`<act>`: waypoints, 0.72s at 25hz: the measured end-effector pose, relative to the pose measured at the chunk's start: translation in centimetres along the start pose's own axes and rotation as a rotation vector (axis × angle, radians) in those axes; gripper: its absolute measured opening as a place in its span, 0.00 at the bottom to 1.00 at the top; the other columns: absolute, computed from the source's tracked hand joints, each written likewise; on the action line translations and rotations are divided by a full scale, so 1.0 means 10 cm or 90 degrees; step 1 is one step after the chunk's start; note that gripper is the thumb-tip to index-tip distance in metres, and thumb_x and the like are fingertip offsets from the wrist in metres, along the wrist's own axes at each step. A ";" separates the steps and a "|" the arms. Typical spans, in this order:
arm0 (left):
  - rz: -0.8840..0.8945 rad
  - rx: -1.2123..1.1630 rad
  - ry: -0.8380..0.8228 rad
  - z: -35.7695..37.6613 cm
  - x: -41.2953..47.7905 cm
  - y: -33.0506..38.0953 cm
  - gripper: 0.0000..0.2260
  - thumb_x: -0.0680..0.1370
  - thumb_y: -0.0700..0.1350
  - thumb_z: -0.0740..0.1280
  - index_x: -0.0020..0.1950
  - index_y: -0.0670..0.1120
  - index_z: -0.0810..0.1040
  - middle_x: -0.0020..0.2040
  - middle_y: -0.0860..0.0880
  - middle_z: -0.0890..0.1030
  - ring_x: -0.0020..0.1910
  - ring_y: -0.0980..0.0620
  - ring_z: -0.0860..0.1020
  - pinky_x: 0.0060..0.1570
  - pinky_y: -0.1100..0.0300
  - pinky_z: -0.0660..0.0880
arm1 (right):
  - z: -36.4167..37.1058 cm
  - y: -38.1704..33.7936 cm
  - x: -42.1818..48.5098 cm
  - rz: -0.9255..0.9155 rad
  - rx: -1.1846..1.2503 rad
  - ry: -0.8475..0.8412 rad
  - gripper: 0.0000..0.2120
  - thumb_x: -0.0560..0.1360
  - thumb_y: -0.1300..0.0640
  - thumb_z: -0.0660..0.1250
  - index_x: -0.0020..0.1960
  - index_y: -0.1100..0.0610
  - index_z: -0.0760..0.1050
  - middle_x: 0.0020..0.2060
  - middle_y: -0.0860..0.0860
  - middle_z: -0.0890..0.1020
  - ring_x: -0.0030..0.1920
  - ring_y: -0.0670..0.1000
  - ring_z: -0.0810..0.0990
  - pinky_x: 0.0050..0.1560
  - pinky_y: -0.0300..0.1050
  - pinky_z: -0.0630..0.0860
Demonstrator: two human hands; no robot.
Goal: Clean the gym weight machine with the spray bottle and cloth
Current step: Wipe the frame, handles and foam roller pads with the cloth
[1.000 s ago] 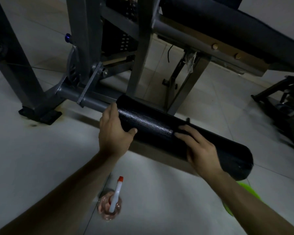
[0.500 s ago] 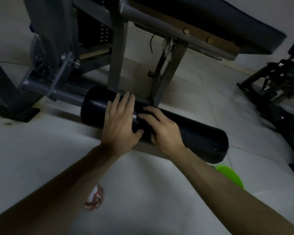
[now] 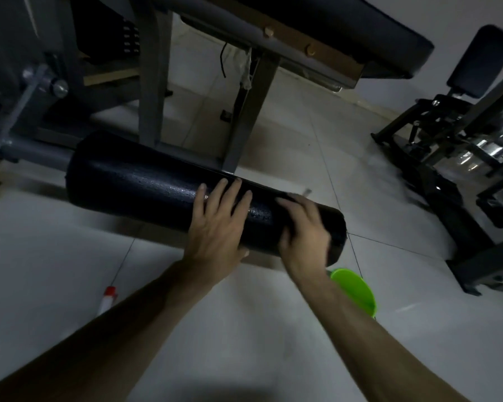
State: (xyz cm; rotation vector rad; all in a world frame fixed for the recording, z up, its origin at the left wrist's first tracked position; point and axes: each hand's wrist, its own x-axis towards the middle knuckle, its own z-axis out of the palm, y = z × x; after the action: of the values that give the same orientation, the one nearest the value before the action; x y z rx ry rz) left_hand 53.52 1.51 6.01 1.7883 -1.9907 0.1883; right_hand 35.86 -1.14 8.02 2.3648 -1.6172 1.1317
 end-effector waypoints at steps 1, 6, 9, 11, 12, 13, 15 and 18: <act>-0.006 0.008 0.011 0.03 0.00 0.00 0.52 0.60 0.60 0.82 0.78 0.46 0.65 0.80 0.44 0.63 0.80 0.42 0.58 0.78 0.38 0.51 | 0.13 -0.18 0.07 -0.033 0.025 -0.029 0.29 0.67 0.69 0.64 0.66 0.53 0.80 0.66 0.50 0.78 0.62 0.51 0.79 0.62 0.46 0.78; -0.014 0.031 0.023 0.09 0.00 -0.04 0.56 0.59 0.59 0.83 0.80 0.46 0.61 0.80 0.45 0.62 0.80 0.42 0.59 0.78 0.40 0.52 | -0.11 0.26 0.07 -0.156 -0.045 -0.087 0.32 0.67 0.70 0.63 0.69 0.54 0.79 0.70 0.50 0.76 0.68 0.52 0.77 0.64 0.44 0.77; -0.027 0.043 0.019 0.10 0.02 0.01 0.56 0.59 0.59 0.83 0.81 0.47 0.61 0.80 0.45 0.62 0.79 0.42 0.58 0.78 0.40 0.52 | -0.45 0.87 0.01 0.017 -0.071 -0.003 0.32 0.67 0.74 0.63 0.67 0.53 0.79 0.66 0.49 0.78 0.65 0.51 0.78 0.65 0.44 0.75; -0.034 0.047 0.022 0.11 0.02 0.03 0.55 0.59 0.58 0.83 0.80 0.46 0.61 0.80 0.45 0.62 0.79 0.41 0.59 0.78 0.39 0.52 | -0.44 1.04 0.05 0.120 -0.032 0.051 0.26 0.71 0.71 0.63 0.65 0.55 0.80 0.62 0.51 0.79 0.63 0.53 0.79 0.66 0.37 0.71; -0.034 0.049 0.021 0.10 0.03 0.03 0.55 0.59 0.57 0.84 0.80 0.46 0.62 0.80 0.45 0.62 0.79 0.41 0.60 0.78 0.39 0.52 | -0.40 1.04 0.08 0.180 0.011 0.083 0.23 0.73 0.68 0.62 0.64 0.55 0.80 0.61 0.51 0.80 0.62 0.54 0.79 0.66 0.34 0.69; -0.035 0.047 0.019 0.10 0.02 0.03 0.55 0.59 0.57 0.84 0.80 0.46 0.62 0.80 0.45 0.63 0.79 0.41 0.60 0.78 0.39 0.53 | -0.36 0.99 0.05 0.226 0.047 0.118 0.21 0.74 0.66 0.62 0.64 0.56 0.80 0.60 0.52 0.81 0.62 0.54 0.79 0.66 0.31 0.67; -0.041 0.043 0.014 0.09 0.05 0.04 0.54 0.59 0.55 0.84 0.79 0.47 0.63 0.80 0.45 0.64 0.78 0.41 0.60 0.78 0.39 0.53 | -0.31 0.83 -0.22 0.250 0.064 0.167 0.20 0.75 0.66 0.62 0.65 0.57 0.79 0.62 0.53 0.80 0.64 0.51 0.77 0.67 0.31 0.66; -0.042 0.039 0.005 0.05 0.11 0.04 0.53 0.58 0.55 0.84 0.79 0.47 0.64 0.79 0.45 0.65 0.78 0.41 0.61 0.78 0.39 0.53 | -0.35 0.67 -0.70 0.186 0.027 0.138 0.23 0.75 0.73 0.65 0.67 0.57 0.79 0.65 0.53 0.78 0.66 0.48 0.76 0.68 0.35 0.68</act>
State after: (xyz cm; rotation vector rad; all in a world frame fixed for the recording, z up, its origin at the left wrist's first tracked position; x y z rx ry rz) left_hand 52.93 0.40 6.08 1.8854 -1.9370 0.2377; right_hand 27.24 2.86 4.10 1.9871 -1.9168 1.4273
